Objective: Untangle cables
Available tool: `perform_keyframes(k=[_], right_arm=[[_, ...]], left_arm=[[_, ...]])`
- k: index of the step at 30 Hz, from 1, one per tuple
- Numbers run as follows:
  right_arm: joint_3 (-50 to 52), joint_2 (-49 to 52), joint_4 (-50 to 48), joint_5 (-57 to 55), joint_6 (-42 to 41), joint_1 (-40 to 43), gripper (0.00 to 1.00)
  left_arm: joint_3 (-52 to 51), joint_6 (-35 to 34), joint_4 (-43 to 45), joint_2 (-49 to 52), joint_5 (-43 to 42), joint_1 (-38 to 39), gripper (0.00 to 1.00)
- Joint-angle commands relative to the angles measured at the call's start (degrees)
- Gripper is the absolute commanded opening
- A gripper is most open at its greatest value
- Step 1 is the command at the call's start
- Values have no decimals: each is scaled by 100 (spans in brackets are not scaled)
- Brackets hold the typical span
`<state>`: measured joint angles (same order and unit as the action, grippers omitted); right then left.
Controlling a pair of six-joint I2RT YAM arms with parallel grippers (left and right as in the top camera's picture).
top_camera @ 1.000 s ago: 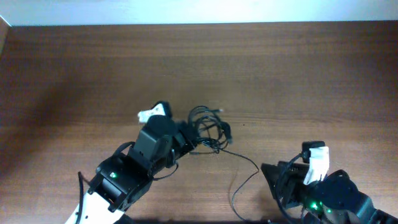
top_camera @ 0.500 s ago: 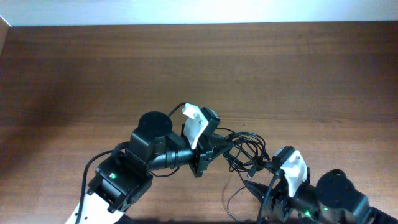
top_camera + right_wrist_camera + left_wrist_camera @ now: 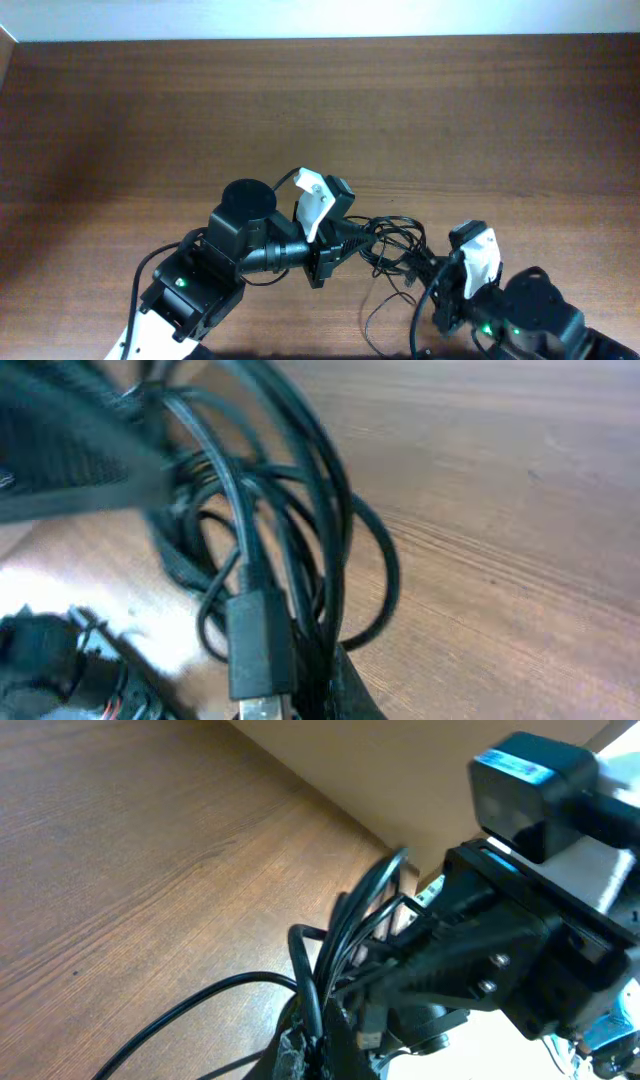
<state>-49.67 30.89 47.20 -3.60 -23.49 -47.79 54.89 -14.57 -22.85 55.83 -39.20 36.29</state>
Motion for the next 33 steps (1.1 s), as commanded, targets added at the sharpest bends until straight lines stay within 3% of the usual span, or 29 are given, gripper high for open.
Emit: perform_keyframes(k=[1,4,6,9,11,13,15,17,21,23,27,29,33], right_arm=[[17,549,-79,-1495,-1414,-15,5],[17,1670,-157,-2225,-1626,-15,6],[15,2308,-890,-2498,-1624,-15,11],[11,2424,-1926,-2496,-1624,-15,23],[7,2173,-2109,-2494,-1622,-15,30],[4,1700,-1755,-2293,-1622,-15,44],[-17,623,-1346,-1143,-1495,-15,68],[-17,-531,-951,-155,-804,-15,74],[-15,-1506,186,216,861,-15,71],[28,-1506,509,334,1335,-15,59],[28,-1506,254,444,1519,-15,42],[28,-1506,190,387,1816,-15,33],[28,-1499,-92,168,1989,-15,30]], left_arm=[[24,-256,13,-81,-201,7,0],[24,-256,11,-79,-201,7,0],[24,-275,9,-79,-236,7,0],[22,-271,-35,-74,-348,28,0],[22,-267,-39,-74,-334,28,0],[22,-249,-61,-74,-92,28,0],[22,-249,-197,-72,540,28,0],[22,-249,-203,-74,758,28,0],[22,-251,-164,-74,612,28,0],[24,-247,175,-87,-315,28,0],[24,-249,479,-315,-1676,-66,0],[24,-249,378,-444,-1912,-177,0],[24,-251,306,-638,-1982,-313,0]])
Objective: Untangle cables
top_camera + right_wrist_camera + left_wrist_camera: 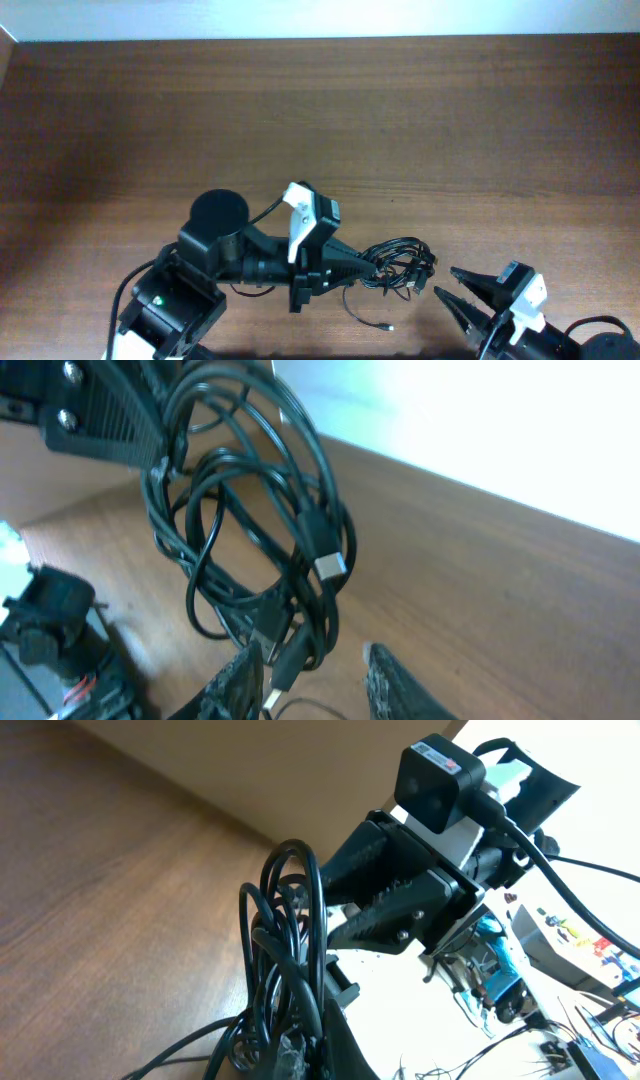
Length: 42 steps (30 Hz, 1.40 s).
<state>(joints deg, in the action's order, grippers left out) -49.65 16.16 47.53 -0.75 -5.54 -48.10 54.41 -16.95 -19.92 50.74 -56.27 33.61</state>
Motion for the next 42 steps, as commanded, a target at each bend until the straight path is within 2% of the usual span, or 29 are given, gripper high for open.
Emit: perform_keyframes(k=[1,4,7,9,13,17,19,20,21,22,26,30,33,35,37,38,39,40,42], right_arm=[[26,-22,-229,-90,195,15,27],[42,205,-452,787,238,15,26],[72,839,-553,809,514,15,22],[72,1204,-640,807,516,15,9],[70,1357,-671,774,505,15,4],[70,1357,-597,1294,-507,15,4],[70,1357,-656,2304,-699,15,4],[70,1362,-662,2612,-702,15,4],[70,1384,-662,2736,-699,15,4],[70,1429,-675,2732,-699,15,4],[70,1840,-946,2732,-719,11,4],[70,2371,-247,1827,-776,11,4],[-4,2177,337,579,-1281,13,4],[-83,1941,651,-341,-1661,13,4],[-83,1788,627,-789,-2142,11,5],[-83,1788,605,-791,-2155,11,10],[-85,1788,579,-984,-2153,11,19],[-90,1788,518,-1233,-2153,13,20],[-201,1788,131,-1576,-2059,11,25]], left_arm=[[72,-13,11,-127,-289,-44,0],[72,-13,13,-127,-289,-44,0],[72,-13,13,-127,-286,-44,0],[72,-11,13,-127,-286,-44,0],[72,-11,13,-127,-216,-44,0],[72,-109,11,-120,817,-44,0],[72,-625,-33,-42,1939,-44,0],[72,-1104,-4,70,2627,-44,0],[72,-1484,55,142,2944,-44,0],[72,-1910,302,291,3119,-37,0],[72,-2599,1141,798,2953,-39,0],[72,-2691,1523,638,2931,-90,0],[72,-2347,1056,249,2935,-546,0],[72,-2350,590,98,2933,-863,0],[72,-2354,538,66,2933,-1019,0],[72,-2352,640,66,2931,-1014,0],[72,-2347,706,66,2894,-1014,0],[72,-2216,750,66,2728,-1014,0],[72,-1360,920,66,1620,-1014,0]])
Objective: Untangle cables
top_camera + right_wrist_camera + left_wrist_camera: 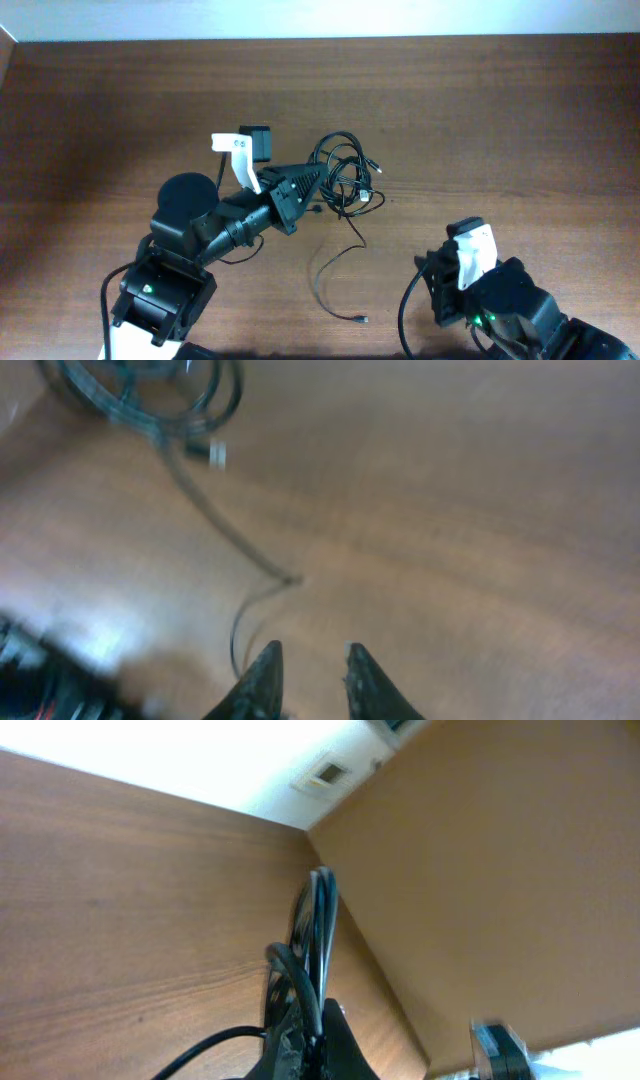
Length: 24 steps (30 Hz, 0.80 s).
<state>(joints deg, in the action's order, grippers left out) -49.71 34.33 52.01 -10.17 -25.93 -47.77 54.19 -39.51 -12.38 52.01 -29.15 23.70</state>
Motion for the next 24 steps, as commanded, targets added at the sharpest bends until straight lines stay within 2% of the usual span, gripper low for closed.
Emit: perform_keyframes(k=[1,2,4,6,9,13,17,19,24], right_arm=[[-240,-28,-540,-619,42,-22,26],[-249,-26,-828,-621,227,-22,28],[-249,-22,-1217,-756,581,-20,29],[-249,-22,-1414,-485,560,-22,29],[-247,116,-1440,710,142,-22,28],[-247,804,-1661,1985,140,-22,28],[-247,1373,-2024,2210,142,-22,27],[-247,1443,-2052,2444,144,-22,4],[-249,1056,-1563,2671,168,-22,4]], left_arm=[[94,1141,160,-61,-1456,-24,0],[94,1547,140,-50,-2046,-24,0],[94,1797,125,-31,-2507,-24,0],[94,1818,122,13,-2509,-24,0],[94,1814,243,114,-2511,-24,0],[94,1316,713,264,-2507,-24,0],[94,1161,767,267,-2490,39,0],[94,717,767,267,-2092,52,0],[94,-42,671,267,-299,52,0]])
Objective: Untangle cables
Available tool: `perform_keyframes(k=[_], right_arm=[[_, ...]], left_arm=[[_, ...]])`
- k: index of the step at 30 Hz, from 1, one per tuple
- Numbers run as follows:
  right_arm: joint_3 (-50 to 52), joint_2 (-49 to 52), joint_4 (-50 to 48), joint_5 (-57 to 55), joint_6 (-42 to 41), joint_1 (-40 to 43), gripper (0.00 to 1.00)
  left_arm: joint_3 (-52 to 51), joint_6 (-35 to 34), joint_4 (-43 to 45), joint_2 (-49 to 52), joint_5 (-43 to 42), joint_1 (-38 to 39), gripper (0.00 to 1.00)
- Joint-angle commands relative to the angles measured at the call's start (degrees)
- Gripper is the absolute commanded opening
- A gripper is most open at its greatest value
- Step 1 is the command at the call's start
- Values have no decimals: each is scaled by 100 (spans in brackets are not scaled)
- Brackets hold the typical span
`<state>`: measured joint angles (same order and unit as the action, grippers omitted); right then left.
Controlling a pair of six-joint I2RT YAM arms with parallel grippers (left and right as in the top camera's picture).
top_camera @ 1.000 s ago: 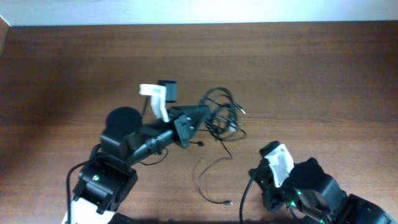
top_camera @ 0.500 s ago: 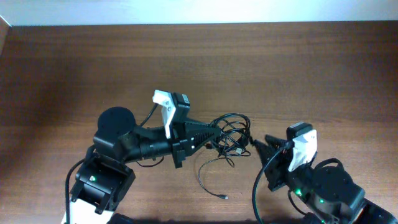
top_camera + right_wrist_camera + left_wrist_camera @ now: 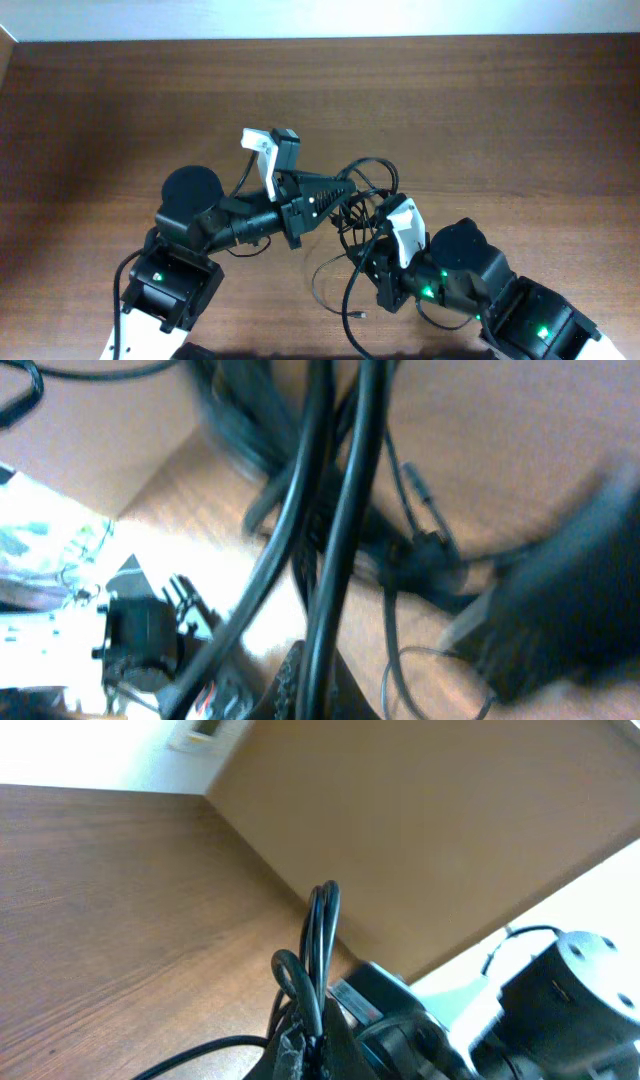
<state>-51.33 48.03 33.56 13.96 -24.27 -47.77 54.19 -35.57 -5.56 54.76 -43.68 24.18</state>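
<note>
A tangle of black cables [image 3: 365,200] hangs between the two arms near the middle of the table. My left gripper [image 3: 343,194] is shut on the bundle; in the left wrist view its loops [image 3: 321,935] rise straight out of the fingers [image 3: 290,1055]. My right gripper [image 3: 364,250] has come in from the lower right, right against the tangle. In the blurred right wrist view, a thick black cable [image 3: 335,510] runs down between the right gripper's [image 3: 322,682] fingers. A loose tail [image 3: 348,295] trails down to a plug end near the front edge.
The brown wooden table [image 3: 500,120] runs back to a white wall. Both arm bases crowd the front edge at left and right. The right arm's white camera mount [image 3: 402,226] sits close to the left fingers.
The right gripper was apart from the cables at the lower right with a small gap between its fingers; now it is at the tangle with a cable between them. The left gripper shifted slightly right and nearer.
Both grippers were first close together on the bundle near the front edge. Then the right gripper stood open and clear at the lower right while the left held the bundle. The left then held it at mid-table, tail hanging. Now the right is back at it.
</note>
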Motion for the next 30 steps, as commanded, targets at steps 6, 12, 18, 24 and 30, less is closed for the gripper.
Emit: perform_keyframes(k=[6,12,18,24,30], right_arm=[[-85,-1646,1069,190,26,-22,4],[-87,-2041,1217,-291,286,-22,21],[-87,-2041,396,-1799,1182,-22,42],[-85,-1982,-70,-2820,1683,-22,44],[-87,-994,-411,-3320,1829,-17,43]], left_arm=[[94,-876,-782,-7,3112,4,0],[94,-739,-693,-7,2400,4,0],[92,916,-566,4,-374,4,0],[92,955,-562,201,-1231,35,0],[92,955,-79,256,-1237,678,0]])
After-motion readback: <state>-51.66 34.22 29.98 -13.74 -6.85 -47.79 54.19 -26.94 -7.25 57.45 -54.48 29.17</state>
